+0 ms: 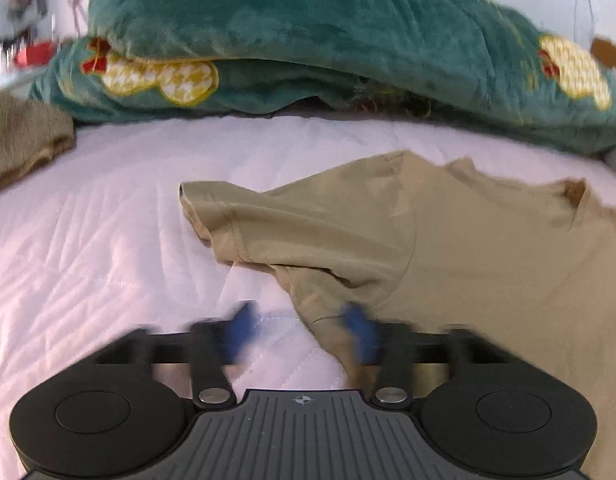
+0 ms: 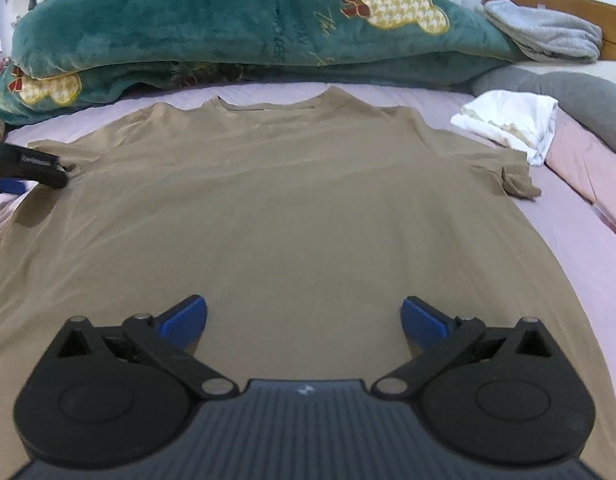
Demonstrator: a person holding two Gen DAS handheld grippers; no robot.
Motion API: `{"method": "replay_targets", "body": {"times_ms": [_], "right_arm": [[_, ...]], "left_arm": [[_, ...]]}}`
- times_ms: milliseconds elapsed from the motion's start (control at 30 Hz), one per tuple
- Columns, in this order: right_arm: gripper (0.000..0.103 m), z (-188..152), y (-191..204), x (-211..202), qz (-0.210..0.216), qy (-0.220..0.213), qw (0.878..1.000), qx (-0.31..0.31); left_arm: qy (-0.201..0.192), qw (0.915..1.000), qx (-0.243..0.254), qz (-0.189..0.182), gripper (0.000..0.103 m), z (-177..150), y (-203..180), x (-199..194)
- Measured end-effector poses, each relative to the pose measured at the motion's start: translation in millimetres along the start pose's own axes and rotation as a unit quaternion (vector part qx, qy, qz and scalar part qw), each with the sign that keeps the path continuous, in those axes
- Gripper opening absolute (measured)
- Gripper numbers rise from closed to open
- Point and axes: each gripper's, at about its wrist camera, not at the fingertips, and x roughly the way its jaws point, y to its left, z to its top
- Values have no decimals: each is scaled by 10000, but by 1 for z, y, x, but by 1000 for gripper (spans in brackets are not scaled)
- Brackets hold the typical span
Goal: Fold clothes
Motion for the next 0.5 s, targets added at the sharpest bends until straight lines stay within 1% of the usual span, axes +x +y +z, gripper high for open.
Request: {"method": "replay_targets", "body": {"times_ms": [33,100,133,167,200,233,267,300,333,367,400,467,500], "right_arm": [[103,-1,0,-1,17,-16,10000,7],[103,-3,1,-1,41,-33,10000,3],[103,-3,1,-1,49,-36,10000,-6],[103,-3,1,-1,52,-32,10000,-7],[103,-3,0,-1,57,-28,10000,-7],[103,-3,0,-1,62,-24,10000,-8],[103,-3,-1,-1,68,-20,10000,-8],[103,-3,-1,-1,72,-16,10000,-9],[103,-3,-1,-1,68,-17,10000,-11],[103,-3,-1,-1,64,-19,10000,-13],[103,-3,-1,-1,60,-31,10000,-12],[103,-5,-2,-1,67,-60,10000,-25],[103,-5,-2,-1,74,-58,10000,-29]], "left_arm": [[-9,10000,-38,-73,20,-1,4,-3],[-29,9999,27,-142,19,-3,9,-8],[-39,9999,110,-108,12,-5,11,-9],[-45,9997,208,124,0,-5,12,-11],[-33,9987,204,456,0,-6,18,-12],[7,9988,-44,494,0,-6,28,-13],[44,9990,-299,332,0,-6,36,-14],[79,9989,-454,26,0,-2,41,-16],[96,9981,-560,-245,6,1,44,-17],[53,9979,-505,-399,12,6,40,-19],[17,9977,-442,-509,15,11,35,-20],[9,9987,-281,-419,27,22,24,-15],[68,9991,-297,-285,41,28,20,-9]]}}
